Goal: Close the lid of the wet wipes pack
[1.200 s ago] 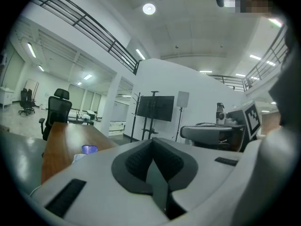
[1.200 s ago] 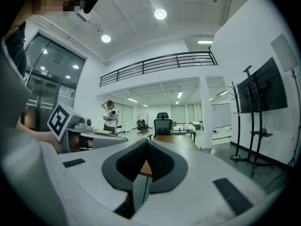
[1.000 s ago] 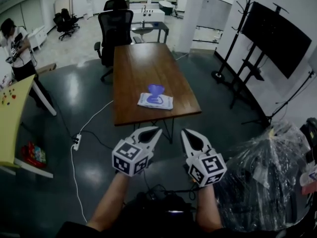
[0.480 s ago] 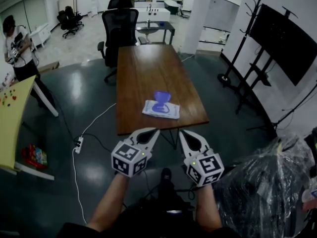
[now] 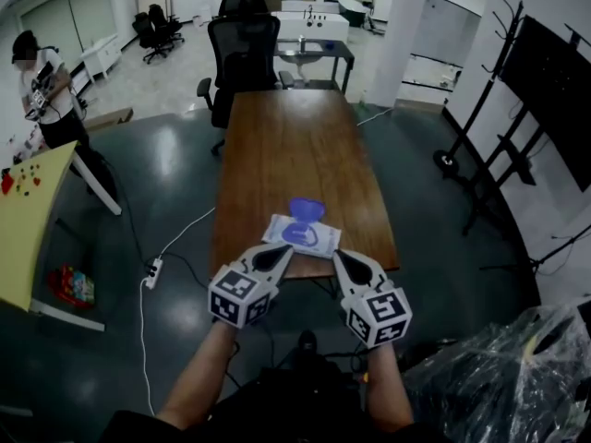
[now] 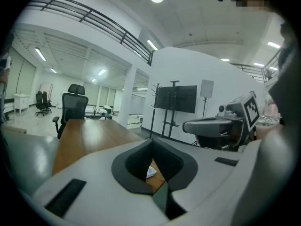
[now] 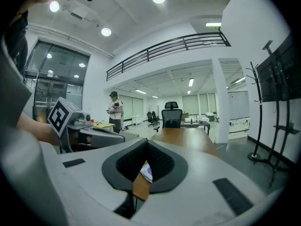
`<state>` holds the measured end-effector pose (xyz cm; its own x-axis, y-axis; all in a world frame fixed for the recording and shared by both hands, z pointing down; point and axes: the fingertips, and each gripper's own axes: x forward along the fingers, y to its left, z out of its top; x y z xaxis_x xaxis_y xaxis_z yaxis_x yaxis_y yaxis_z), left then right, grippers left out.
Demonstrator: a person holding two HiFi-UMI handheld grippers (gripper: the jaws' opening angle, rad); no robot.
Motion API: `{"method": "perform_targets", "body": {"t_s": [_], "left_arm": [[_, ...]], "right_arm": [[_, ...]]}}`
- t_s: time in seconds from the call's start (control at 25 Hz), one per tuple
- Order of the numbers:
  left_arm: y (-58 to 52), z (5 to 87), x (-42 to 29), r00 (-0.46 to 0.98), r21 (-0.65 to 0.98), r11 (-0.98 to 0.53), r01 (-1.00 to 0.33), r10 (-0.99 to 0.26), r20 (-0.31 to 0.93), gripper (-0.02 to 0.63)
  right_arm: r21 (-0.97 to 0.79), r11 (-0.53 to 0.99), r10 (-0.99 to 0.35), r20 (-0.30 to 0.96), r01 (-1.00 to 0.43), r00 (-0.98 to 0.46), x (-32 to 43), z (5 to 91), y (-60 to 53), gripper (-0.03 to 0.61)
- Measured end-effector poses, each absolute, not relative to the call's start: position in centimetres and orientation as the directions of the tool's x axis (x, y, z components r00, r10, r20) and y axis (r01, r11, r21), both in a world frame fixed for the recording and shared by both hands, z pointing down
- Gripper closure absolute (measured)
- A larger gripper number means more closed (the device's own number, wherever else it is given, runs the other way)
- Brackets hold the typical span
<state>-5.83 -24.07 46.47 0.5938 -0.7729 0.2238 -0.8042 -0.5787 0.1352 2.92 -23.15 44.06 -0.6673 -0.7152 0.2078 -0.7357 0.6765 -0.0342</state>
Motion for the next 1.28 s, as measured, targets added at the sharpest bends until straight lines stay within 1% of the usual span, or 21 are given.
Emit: {"method": "perform_targets", "body": {"t_s": [0.36,0.6,0.8,0.96,1.12,1.16,1.28], "left_arm": [[-32.4,50.8,-5.7,0.495,0.136,-0.479,-0.867,-0.803,0.33,0.609],[-35.6,52.7,-6.2,0.469,0.12,-0.461,-0.879,-0.797,0.381,0.609],[-38.7,54.0,-7.2,0.496,0.116,-0.495,-0.861,-0.769,0.403,0.609],[-41.5,55.1,-7.7,0.538,0.096,-0.555,-0.826,-0.728,0.425,0.609],[-43.7,57.0,-7.5,0.611,0.13,-0.627,-0.768,-0.655,0.445,0.609],[-44.1,57.5,-7.4,0.626,0.141,-0.642,-0.754,-0.636,0.451,0.589],[-45.3,59.0,-7.3,0.651,0.153,-0.673,-0.724,-0.591,0.477,0.557]], "right_arm": [[-0.122,0.762,-0.585,0.292,-0.636,-0.757,3.0,48.6,-31.6,0.569],[-0.165,0.763,-0.541,0.367,-0.625,-0.757,2.6,52.2,-34.1,0.569],[-0.176,0.724,-0.554,0.429,-0.667,-0.714,2.2,54.3,-35.4,0.569],[-0.173,0.67,-0.592,0.462,-0.722,-0.66,1.9,55.3,-36.1,0.569],[-0.166,0.597,-0.645,0.482,-0.785,-0.593,2.2,55.5,-36.3,0.569],[-0.164,0.577,-0.659,0.484,-0.8,-0.575,2.3,55.6,-36.3,0.569],[-0.162,0.521,-0.696,0.488,-0.838,-0.527,2.5,55.7,-36.3,0.569]]}}
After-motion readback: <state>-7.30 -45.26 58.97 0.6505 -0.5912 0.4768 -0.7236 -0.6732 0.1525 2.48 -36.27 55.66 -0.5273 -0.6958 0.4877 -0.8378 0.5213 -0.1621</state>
